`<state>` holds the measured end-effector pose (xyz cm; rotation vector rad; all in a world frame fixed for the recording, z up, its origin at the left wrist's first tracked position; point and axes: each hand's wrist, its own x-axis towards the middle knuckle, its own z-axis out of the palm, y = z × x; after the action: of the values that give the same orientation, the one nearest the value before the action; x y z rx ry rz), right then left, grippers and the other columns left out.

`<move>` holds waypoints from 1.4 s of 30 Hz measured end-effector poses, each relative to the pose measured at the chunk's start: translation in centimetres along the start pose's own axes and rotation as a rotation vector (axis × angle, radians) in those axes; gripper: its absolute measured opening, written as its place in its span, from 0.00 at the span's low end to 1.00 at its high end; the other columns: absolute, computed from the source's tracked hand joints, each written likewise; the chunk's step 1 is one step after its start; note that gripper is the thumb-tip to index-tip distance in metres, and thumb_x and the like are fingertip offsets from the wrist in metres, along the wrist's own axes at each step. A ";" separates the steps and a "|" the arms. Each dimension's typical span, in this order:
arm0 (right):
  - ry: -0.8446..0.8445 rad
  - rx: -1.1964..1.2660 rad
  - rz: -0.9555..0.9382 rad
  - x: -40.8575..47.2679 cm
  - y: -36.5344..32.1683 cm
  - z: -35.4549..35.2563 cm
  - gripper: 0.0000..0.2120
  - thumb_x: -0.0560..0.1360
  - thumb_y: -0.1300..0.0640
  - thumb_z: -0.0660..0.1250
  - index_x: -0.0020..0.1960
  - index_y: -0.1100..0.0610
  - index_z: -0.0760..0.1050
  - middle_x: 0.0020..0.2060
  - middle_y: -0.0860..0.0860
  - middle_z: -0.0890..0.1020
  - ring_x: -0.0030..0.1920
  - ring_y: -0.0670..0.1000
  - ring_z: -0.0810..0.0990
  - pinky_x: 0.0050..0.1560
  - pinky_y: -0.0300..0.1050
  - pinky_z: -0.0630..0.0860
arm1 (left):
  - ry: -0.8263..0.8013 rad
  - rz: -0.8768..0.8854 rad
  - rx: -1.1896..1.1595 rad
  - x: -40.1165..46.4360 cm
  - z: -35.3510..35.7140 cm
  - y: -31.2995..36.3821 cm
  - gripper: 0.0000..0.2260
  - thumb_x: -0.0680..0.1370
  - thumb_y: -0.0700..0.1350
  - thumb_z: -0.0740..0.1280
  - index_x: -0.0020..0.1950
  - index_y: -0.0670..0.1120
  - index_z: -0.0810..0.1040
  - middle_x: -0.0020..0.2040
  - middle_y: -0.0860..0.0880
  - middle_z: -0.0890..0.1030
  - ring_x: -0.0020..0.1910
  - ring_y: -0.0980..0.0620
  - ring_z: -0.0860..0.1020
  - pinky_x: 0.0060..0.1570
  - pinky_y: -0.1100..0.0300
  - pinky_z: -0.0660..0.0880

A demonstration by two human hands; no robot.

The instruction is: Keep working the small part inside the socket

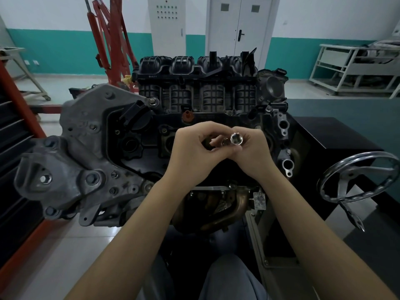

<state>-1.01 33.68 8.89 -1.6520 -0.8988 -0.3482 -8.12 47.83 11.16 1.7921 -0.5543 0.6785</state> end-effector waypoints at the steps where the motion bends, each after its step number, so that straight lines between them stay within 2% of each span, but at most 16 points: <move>1: -0.010 0.009 -0.006 -0.1 -0.1 0.0 0.10 0.68 0.68 0.74 0.45 0.56 0.81 0.40 0.45 0.85 0.44 0.46 0.84 0.47 0.38 0.77 | 0.025 0.001 0.013 0.0 0.1 0.0 0.10 0.69 0.37 0.77 0.47 0.47 0.84 0.43 0.53 0.85 0.46 0.56 0.83 0.50 0.59 0.79; 4: -0.057 0.003 -0.019 -0.2 -0.6 0.0 0.16 0.71 0.68 0.70 0.50 0.49 0.78 0.43 0.37 0.84 0.48 0.40 0.82 0.49 0.32 0.75 | 0.010 0.032 -0.022 0.0 0.2 0.0 0.11 0.72 0.34 0.74 0.49 0.48 0.83 0.44 0.55 0.84 0.47 0.58 0.83 0.50 0.64 0.77; 7: -0.041 0.014 -0.009 -0.2 -0.6 -0.1 0.16 0.70 0.69 0.69 0.50 0.50 0.78 0.40 0.35 0.83 0.46 0.37 0.82 0.47 0.30 0.74 | -0.055 0.017 -0.115 0.0 0.0 0.0 0.12 0.74 0.31 0.70 0.54 0.43 0.82 0.48 0.47 0.85 0.51 0.51 0.83 0.55 0.56 0.78; 9: -0.011 0.012 0.003 -0.1 -0.4 -0.1 0.13 0.69 0.69 0.71 0.48 0.54 0.81 0.38 0.41 0.84 0.43 0.40 0.83 0.46 0.33 0.76 | -0.066 0.009 -0.090 0.0 -0.1 -0.1 0.11 0.73 0.31 0.71 0.54 0.41 0.82 0.49 0.46 0.85 0.52 0.50 0.83 0.56 0.53 0.79; 12: -0.002 0.012 0.016 -0.1 -0.3 0.0 0.10 0.68 0.71 0.73 0.47 0.61 0.81 0.41 0.53 0.85 0.43 0.47 0.84 0.46 0.41 0.79 | 0.005 0.006 -0.011 0.0 0.1 -0.1 0.10 0.70 0.36 0.75 0.50 0.43 0.84 0.46 0.50 0.85 0.48 0.54 0.83 0.52 0.53 0.80; 16: -0.061 0.026 0.005 -0.2 -0.6 -0.2 0.17 0.71 0.70 0.69 0.53 0.52 0.78 0.44 0.42 0.84 0.48 0.41 0.82 0.49 0.34 0.75 | -0.038 -0.023 -0.064 0.0 0.1 -0.2 0.09 0.74 0.33 0.71 0.53 0.40 0.83 0.49 0.47 0.85 0.51 0.52 0.83 0.55 0.53 0.79; 19: -0.046 0.037 0.028 -0.3 -0.7 -0.1 0.16 0.69 0.68 0.69 0.53 0.53 0.78 0.40 0.38 0.84 0.46 0.38 0.82 0.46 0.31 0.75 | -0.102 -0.024 -0.162 -0.1 -0.2 -0.3 0.11 0.75 0.29 0.68 0.55 0.36 0.82 0.51 0.42 0.84 0.53 0.48 0.83 0.57 0.53 0.78; 24: 0.007 0.027 0.029 -0.1 -0.5 -0.1 0.10 0.67 0.72 0.73 0.47 0.64 0.81 0.40 0.55 0.84 0.43 0.48 0.83 0.46 0.40 0.79 | 0.015 -0.020 -0.050 0.0 0.2 -0.2 0.08 0.71 0.34 0.74 0.50 0.41 0.84 0.46 0.48 0.86 0.48 0.52 0.84 0.52 0.53 0.80; 25: -0.003 0.029 0.029 -0.1 -0.5 -0.1 0.11 0.68 0.72 0.72 0.49 0.63 0.81 0.42 0.55 0.84 0.44 0.48 0.83 0.47 0.40 0.78 | 0.032 -0.020 -0.044 0.0 0.3 -0.3 0.08 0.72 0.35 0.74 0.49 0.42 0.85 0.45 0.49 0.86 0.47 0.54 0.84 0.52 0.55 0.80; 27: -0.042 0.008 0.038 -0.1 -0.6 -0.1 0.13 0.70 0.70 0.71 0.51 0.56 0.80 0.43 0.46 0.84 0.46 0.43 0.83 0.48 0.36 0.76 | 0.003 -0.023 -0.055 0.0 0.5 -0.3 0.10 0.73 0.35 0.72 0.53 0.44 0.84 0.48 0.50 0.85 0.50 0.55 0.83 0.54 0.57 0.79; 29: -0.065 -0.025 0.057 -0.2 -0.8 0.0 0.14 0.70 0.68 0.69 0.47 0.49 0.78 0.38 0.37 0.83 0.44 0.37 0.82 0.45 0.30 0.74 | -0.081 -0.044 -0.117 0.0 0.4 -0.3 0.14 0.75 0.35 0.69 0.58 0.45 0.81 0.52 0.48 0.84 0.54 0.53 0.82 0.58 0.55 0.77; 31: -0.026 -0.037 0.062 -0.2 -0.7 0.2 0.14 0.68 0.67 0.69 0.45 0.49 0.79 0.36 0.35 0.83 0.41 0.36 0.81 0.43 0.29 0.73 | -0.139 -0.038 -0.158 0.0 0.3 -0.1 0.15 0.75 0.33 0.67 0.60 0.44 0.79 0.54 0.46 0.84 0.57 0.51 0.82 0.60 0.53 0.77; 34: 0.037 -0.028 0.052 -0.1 -0.4 0.1 0.12 0.66 0.71 0.74 0.42 0.56 0.81 0.37 0.45 0.85 0.41 0.44 0.84 0.44 0.36 0.77 | -0.074 0.011 -0.024 0.2 0.1 -0.1 0.11 0.73 0.33 0.71 0.54 0.42 0.83 0.49 0.46 0.85 0.51 0.51 0.83 0.55 0.50 0.79; 36: 0.041 -0.033 0.054 0.0 -0.4 0.2 0.13 0.66 0.71 0.75 0.40 0.53 0.81 0.38 0.48 0.85 0.41 0.48 0.84 0.45 0.39 0.78 | -0.019 0.016 0.080 0.3 0.1 -0.3 0.08 0.72 0.35 0.74 0.50 0.42 0.84 0.45 0.48 0.85 0.47 0.52 0.83 0.51 0.50 0.79; 38: 0.051 -0.042 0.066 0.0 -0.5 0.4 0.14 0.66 0.70 0.75 0.40 0.52 0.81 0.38 0.48 0.84 0.41 0.46 0.83 0.44 0.38 0.77 | -0.007 0.027 0.125 0.3 0.1 -0.4 0.08 0.72 0.35 0.74 0.49 0.42 0.84 0.45 0.49 0.85 0.46 0.53 0.83 0.51 0.52 0.80; 42: 0.018 -0.093 0.077 0.1 -1.0 0.4 0.12 0.67 0.71 0.73 0.44 0.56 0.81 0.40 0.49 0.84 0.42 0.45 0.83 0.45 0.37 0.77 | 0.011 0.094 0.185 0.2 0.2 -0.2 0.08 0.73 0.34 0.72 0.51 0.41 0.84 0.45 0.53 0.84 0.46 0.58 0.83 0.50 0.65 0.78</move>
<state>-1.75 34.12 9.51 -1.7617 -0.8136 -0.3557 -7.80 47.73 11.12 1.9419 -0.5870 0.8263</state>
